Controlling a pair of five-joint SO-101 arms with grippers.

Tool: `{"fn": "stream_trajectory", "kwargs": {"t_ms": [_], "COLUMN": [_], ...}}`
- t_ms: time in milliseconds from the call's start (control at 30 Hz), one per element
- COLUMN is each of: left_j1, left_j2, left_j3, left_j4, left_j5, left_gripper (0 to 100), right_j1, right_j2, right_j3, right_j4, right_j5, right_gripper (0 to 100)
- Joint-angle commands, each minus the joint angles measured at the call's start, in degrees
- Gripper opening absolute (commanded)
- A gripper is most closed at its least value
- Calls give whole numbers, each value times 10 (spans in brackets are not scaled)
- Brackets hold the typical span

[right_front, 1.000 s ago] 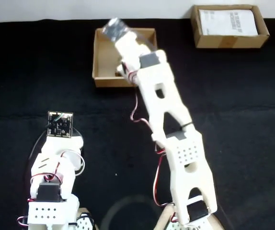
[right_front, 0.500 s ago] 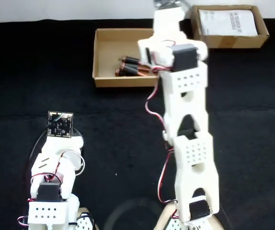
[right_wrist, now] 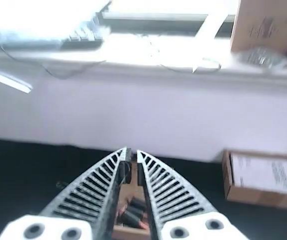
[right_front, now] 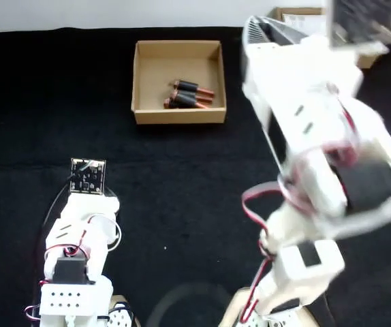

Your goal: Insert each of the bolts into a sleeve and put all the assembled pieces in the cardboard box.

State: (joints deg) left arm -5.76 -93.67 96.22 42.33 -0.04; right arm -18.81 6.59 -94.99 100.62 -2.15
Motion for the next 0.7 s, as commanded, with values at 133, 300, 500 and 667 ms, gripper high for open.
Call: {"fn": "stream_trajectory", "kwargs": {"t_ms": [133, 300, 500, 667], "left_j1": [-8, -25, -27, -28], "left_j2": [7, 2, 1, 1], "left_j3": [15, 15, 11, 3], "left_j4": [9, 105, 193, 230], "left_j5": [-3, -3, -3, -3], "left_gripper": [9, 9, 9, 9], "right_j1": [7, 7, 7, 7], "right_j2": [-257, -446, -637, -751], "right_j3": [251, 535, 858, 1102], "right_j4": [7, 6, 2, -55], "right_j5": [-4, -5, -4, -3], "right_gripper": [8, 8, 8, 8]}}
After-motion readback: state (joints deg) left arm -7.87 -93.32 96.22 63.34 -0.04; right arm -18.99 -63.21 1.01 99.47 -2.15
